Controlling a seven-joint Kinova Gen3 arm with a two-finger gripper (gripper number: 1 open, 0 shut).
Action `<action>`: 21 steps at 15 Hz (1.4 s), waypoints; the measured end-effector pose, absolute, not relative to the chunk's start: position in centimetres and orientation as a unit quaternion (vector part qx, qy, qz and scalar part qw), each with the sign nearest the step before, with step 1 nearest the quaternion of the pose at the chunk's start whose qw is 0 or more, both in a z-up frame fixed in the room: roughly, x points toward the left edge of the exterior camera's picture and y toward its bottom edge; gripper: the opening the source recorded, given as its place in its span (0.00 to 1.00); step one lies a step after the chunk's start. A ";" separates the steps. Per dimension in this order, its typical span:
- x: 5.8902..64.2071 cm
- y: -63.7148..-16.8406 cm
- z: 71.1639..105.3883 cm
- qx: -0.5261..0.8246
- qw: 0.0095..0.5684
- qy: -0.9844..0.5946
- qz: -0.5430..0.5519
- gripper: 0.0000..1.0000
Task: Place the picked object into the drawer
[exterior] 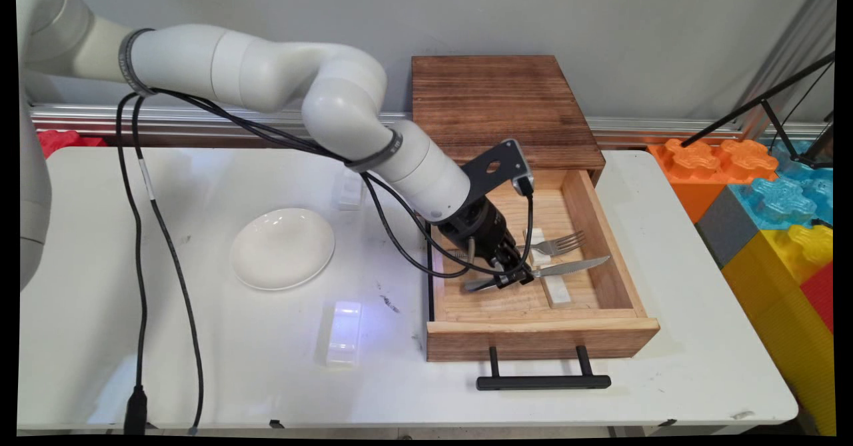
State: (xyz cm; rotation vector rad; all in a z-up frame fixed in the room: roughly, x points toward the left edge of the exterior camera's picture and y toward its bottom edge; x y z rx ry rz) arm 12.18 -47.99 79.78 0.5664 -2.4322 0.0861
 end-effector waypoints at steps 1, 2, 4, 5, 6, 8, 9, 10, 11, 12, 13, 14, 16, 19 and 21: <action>12.2 -48.0 79.4 0.216 0.315 -0.924 0.032 0.00; 12.2 -48.1 79.0 0.216 0.314 -0.924 0.031 0.00; 12.2 -48.1 78.4 0.217 0.313 -0.924 0.030 0.00; 12.2 -48.2 78.2 0.218 0.312 -0.924 0.030 0.00; 12.2 -48.2 78.0 0.218 0.311 -0.925 0.029 0.00; 12.3 -48.2 77.7 0.218 0.309 -0.925 0.029 0.00; 12.4 -48.2 77.6 0.218 0.307 -0.926 0.028 0.00; 12.5 -48.2 77.5 0.218 0.306 -0.926 0.028 0.00; 12.6 -48.2 77.3 0.218 0.304 -0.927 0.027 0.00; 12.7 -48.2 77.2 0.218 0.303 -0.927 0.026 0.00; 12.7 -48.2 77.1 0.218 0.302 -0.928 0.025 0.00; 12.8 -48.2 77.1 0.218 0.301 -0.928 0.025 0.00; 12.9 -48.1 77.0 0.216 0.300 -0.929 0.024 0.00; 12.9 -48.1 77.0 0.210 0.300 -0.930 0.025 1.00; 12.9 -48.2 77.1 0.207 0.300 -0.931 0.025 1.00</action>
